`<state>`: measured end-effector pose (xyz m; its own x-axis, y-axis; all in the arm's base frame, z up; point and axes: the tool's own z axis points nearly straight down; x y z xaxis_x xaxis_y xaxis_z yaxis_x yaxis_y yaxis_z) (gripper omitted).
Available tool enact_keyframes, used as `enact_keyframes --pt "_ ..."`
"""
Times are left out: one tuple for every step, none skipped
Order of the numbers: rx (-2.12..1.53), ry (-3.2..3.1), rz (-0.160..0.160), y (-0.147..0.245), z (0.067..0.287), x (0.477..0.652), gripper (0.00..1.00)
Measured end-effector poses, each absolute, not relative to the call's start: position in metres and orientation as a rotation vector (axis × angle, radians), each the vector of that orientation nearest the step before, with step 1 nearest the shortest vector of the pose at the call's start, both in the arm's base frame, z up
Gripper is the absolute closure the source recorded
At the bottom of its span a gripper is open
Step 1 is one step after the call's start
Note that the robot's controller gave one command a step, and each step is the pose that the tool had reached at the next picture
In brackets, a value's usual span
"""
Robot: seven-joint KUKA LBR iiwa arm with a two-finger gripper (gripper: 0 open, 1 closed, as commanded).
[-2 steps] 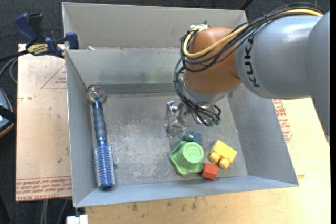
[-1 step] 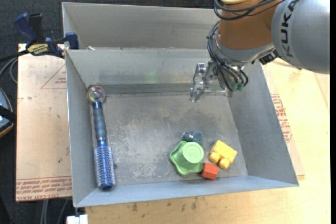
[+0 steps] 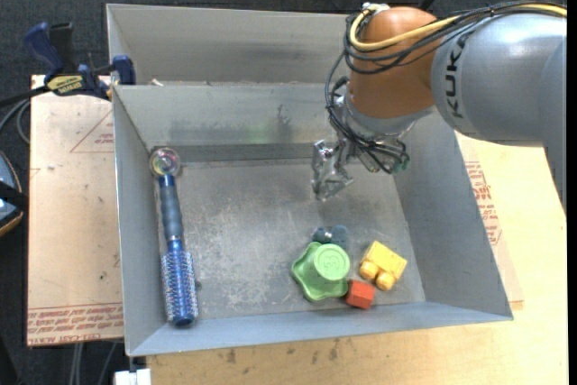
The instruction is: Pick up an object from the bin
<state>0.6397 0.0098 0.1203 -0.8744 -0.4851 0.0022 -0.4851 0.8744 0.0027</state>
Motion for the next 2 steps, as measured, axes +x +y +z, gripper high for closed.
enact_keyframes --pt "0.681 -3.065 -0.002 -0.012 0.1502 0.5475 1.0" --pt "0.683 -3.067 -0.002 -0.0112 0.1495 0.5496 0.0"
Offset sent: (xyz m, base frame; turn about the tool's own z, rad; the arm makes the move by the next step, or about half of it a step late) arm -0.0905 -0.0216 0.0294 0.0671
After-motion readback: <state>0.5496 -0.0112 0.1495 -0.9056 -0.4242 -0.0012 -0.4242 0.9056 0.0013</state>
